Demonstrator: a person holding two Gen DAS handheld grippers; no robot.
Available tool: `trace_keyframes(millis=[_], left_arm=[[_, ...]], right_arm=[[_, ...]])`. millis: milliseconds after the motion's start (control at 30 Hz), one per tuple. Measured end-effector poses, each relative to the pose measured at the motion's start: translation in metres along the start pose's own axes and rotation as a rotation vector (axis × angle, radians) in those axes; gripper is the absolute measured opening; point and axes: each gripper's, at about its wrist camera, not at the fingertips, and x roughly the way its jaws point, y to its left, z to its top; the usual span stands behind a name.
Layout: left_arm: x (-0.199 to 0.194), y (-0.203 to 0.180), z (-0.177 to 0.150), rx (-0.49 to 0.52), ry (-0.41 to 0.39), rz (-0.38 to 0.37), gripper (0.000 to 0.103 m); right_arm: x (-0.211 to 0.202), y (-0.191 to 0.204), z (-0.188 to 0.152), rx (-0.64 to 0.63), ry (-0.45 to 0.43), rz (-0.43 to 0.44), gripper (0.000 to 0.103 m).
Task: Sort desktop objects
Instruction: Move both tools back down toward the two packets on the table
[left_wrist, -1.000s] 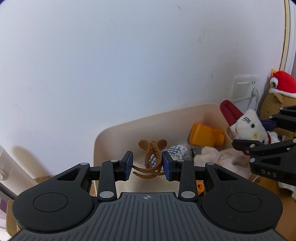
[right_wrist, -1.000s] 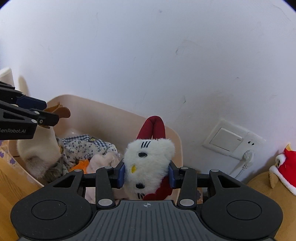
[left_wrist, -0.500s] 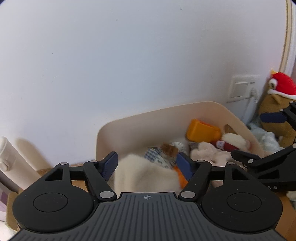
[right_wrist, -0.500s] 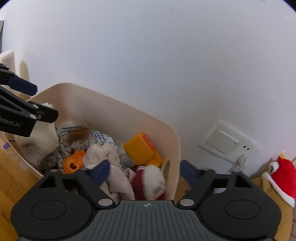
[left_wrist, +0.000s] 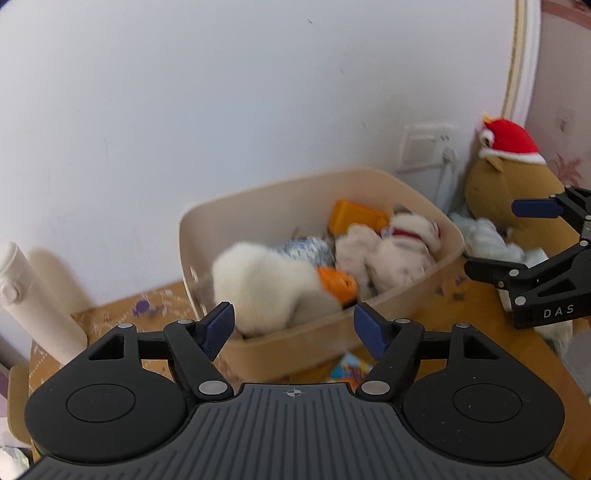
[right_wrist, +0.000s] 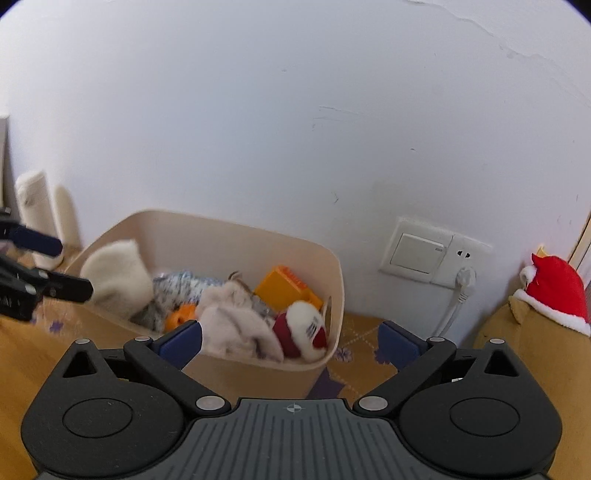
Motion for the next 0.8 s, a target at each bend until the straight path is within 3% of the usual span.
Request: trace_keyframes(millis=[267,467,600,800], left_arm=[[0.022,-0.003,-0.030,0.045,0.086,-0.068,0.073],[0.044,-0.010,-0.045,0.107,0.149,-0.111,0.073],[0.060,-0.015,-0.052,0.131,0.179,-0.079,0.073],[0.078,-0.019,-0.059,0.127,0.189,-0.091,0.073]], right_arm=[[-0.006,0.028,-0.042,-0.005,0.089,0.071,0.103],[0.002,0.067,-0.075,0.062,0.165,0.118,0.103],[0.009,0.088,-0.087,0.094,0.199,0.151,0.103],[0.022,0.110,-0.098,0.059,0.233,0.172,0.103]])
